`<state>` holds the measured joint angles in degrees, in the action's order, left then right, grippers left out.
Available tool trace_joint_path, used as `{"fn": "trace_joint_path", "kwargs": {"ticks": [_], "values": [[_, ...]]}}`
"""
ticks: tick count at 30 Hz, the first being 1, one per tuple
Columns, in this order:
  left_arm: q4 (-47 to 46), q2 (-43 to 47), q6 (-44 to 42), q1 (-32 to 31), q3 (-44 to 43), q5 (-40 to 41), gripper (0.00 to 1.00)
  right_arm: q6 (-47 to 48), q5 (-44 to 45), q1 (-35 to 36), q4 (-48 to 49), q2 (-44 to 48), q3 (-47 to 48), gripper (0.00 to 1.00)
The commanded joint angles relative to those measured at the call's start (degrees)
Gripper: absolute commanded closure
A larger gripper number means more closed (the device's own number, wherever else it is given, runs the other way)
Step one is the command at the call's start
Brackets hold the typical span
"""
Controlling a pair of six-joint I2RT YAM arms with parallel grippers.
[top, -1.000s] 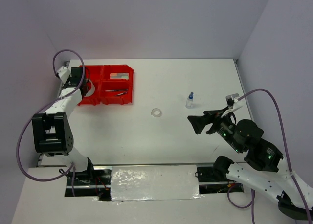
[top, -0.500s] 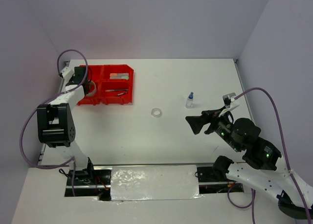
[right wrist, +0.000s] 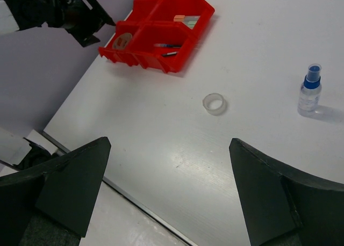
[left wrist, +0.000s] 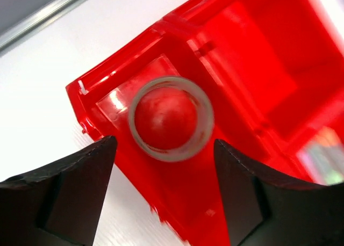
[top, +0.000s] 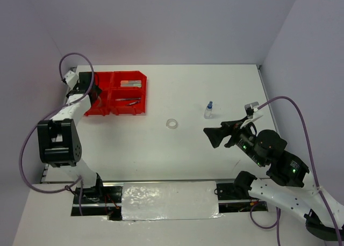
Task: Sort the stationery into containers
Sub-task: Place the stationery in the storage box, then pick up the stationery from the center of the board.
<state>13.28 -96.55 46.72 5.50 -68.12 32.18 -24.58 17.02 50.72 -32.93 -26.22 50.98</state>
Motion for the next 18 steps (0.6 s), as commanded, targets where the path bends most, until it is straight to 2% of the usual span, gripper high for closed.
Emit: {"fn": "trace_joint_path", "kwargs": {"ticks": [1, 4, 7, 9, 11, 13, 18], "values": [[-3.4, 9.2, -1.3, -0.2, 0.3, -3.1, 0.14, 0.3, -0.1, -0.3, 3.0, -0.2, 0.0, 0.0], [-5.6, 15.2, -7.3, -5.0, 0.2, -7.5, 0.08, 0.2, 0.5, -0.2, 3.3, 0.3, 0.0, 0.0], [-4.4, 18.1, -15.0, -18.3, -1.7, -8.7, 0.05, 0.0, 0.6, -0.3, 3.5, 1.1, 0.0, 0.0], [-0.5, 17.6, -16.0, -23.1, -2.8, -9.8, 0.06, -0.6, 0.5, -0.3, 3.5, 1.5, 0.1, 0.0], [0.3, 17.5, -16.9, -30.4, -1.4, -10.8, 0.07, -0.7, 0.3, -0.3, 3.0, 2.4, 0.2, 0.0], [-2.2, 17.3, -18.3, -37.4, 2.7, -11.6, 0.07, -0.6, 0.5, -0.4, 2.3, 3.4, 0.4, 0.0], [-4.9, 11.2, -15.5, -46.9, 6.4, -13.9, 0.09, -0.7, 1.1, -0.3, 0.3, 4.4, 1.4, 0.0]]}}
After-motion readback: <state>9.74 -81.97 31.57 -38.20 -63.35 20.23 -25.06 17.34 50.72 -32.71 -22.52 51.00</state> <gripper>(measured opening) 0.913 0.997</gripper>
